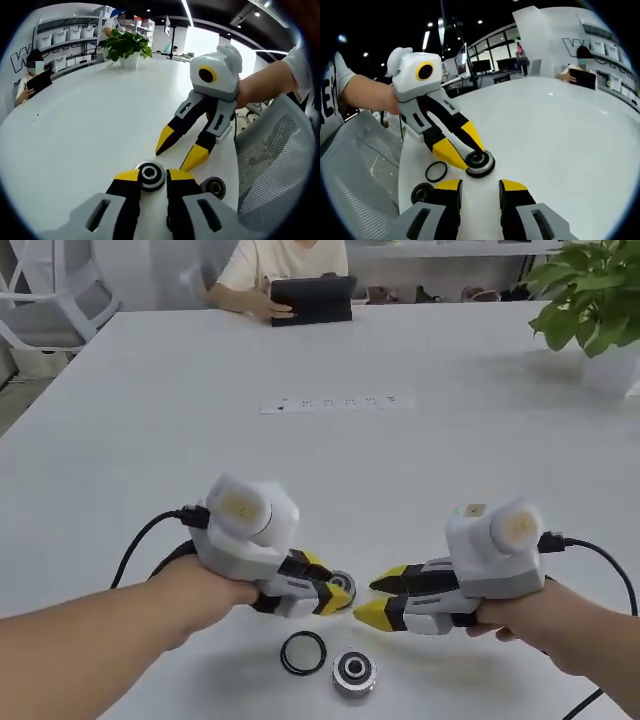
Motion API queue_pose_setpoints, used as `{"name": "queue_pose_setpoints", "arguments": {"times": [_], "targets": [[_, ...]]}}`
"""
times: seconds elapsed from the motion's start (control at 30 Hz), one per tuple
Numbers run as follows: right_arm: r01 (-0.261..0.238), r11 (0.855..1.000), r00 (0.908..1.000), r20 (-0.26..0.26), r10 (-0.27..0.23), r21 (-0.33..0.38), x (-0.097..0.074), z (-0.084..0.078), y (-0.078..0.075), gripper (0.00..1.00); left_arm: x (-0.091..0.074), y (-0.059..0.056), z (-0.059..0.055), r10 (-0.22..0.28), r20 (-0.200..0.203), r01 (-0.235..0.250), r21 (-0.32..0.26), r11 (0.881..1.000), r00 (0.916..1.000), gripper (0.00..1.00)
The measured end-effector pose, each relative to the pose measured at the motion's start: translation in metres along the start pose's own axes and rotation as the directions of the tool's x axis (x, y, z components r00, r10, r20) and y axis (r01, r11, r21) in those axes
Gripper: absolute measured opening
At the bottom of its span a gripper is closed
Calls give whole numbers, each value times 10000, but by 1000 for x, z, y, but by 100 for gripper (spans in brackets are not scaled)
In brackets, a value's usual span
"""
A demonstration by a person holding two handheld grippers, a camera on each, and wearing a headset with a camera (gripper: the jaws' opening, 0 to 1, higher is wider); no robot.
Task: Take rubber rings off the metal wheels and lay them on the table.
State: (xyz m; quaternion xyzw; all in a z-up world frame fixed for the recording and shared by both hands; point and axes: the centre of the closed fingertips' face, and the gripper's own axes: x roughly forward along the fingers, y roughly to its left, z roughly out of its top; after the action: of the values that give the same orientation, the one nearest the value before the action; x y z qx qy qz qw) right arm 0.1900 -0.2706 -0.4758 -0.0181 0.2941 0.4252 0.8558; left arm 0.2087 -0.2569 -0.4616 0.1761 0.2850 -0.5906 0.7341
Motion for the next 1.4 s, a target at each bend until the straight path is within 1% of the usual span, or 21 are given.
{"name": "queue_pose_setpoints", "arguments": {"times": [0.03, 0.1, 0.17, 0.23, 0.37, 0.57, 0.9, 1.0, 1.1, 1.4], "targets": [[0, 10000, 10000, 2, 0, 10, 0, 0, 0, 27, 0, 2, 0, 110, -9, -110, -9, 9999, 9999, 11], [12, 10000, 10000, 0, -12, 13, 0, 0, 0, 27, 1, 3, 0, 307, -49, -306, 171, 9994, 9995, 7], [9, 10000, 10000, 2, -9, 20, 1, 0, 0, 27, 1, 3, 0, 361, -56, -359, 321, 9988, 9993, 8], [9, 10000, 10000, 15, -10, 8, 1, 0, 0, 27, 0, 2, -1, 399, -56, -395, 609, 9974, 9992, 8], [14, 10000, 10000, 21, -13, -60, 4, 2, 0, 27, -1, 1, -1, 461, -29, -457, 855, 9953, 9989, 7], [44, 9999, 10000, 62, -43, -156, 8, 7, 0, 26, -1, 1, -1, 498, 81, -502, 760, 9958, 9987, 7], [-5, 9977, 10000, -44, 2, -673, 18, 14, 3, 27, -1, 1, -1, 516, 84, -520, 668, 9964, 9986, 7], [27, 9957, 9998, -181, -44, -921, 21, 14, 3, 27, -1, 1, -1, 517, 73, -520, 693, 9962, 9986, 7], [110, 9948, 9996, -235, -134, -1017, 23, 14, 1, 28, -1, 1, -1, 535, 80, -540, 686, 9962, 9985, 7], [118, 9934, 9993, -342, -158, -1138, 22, 11, 3, 23, -1, 2, -1, 567, 74, -570, 655, 9962, 9984, 7]]}}
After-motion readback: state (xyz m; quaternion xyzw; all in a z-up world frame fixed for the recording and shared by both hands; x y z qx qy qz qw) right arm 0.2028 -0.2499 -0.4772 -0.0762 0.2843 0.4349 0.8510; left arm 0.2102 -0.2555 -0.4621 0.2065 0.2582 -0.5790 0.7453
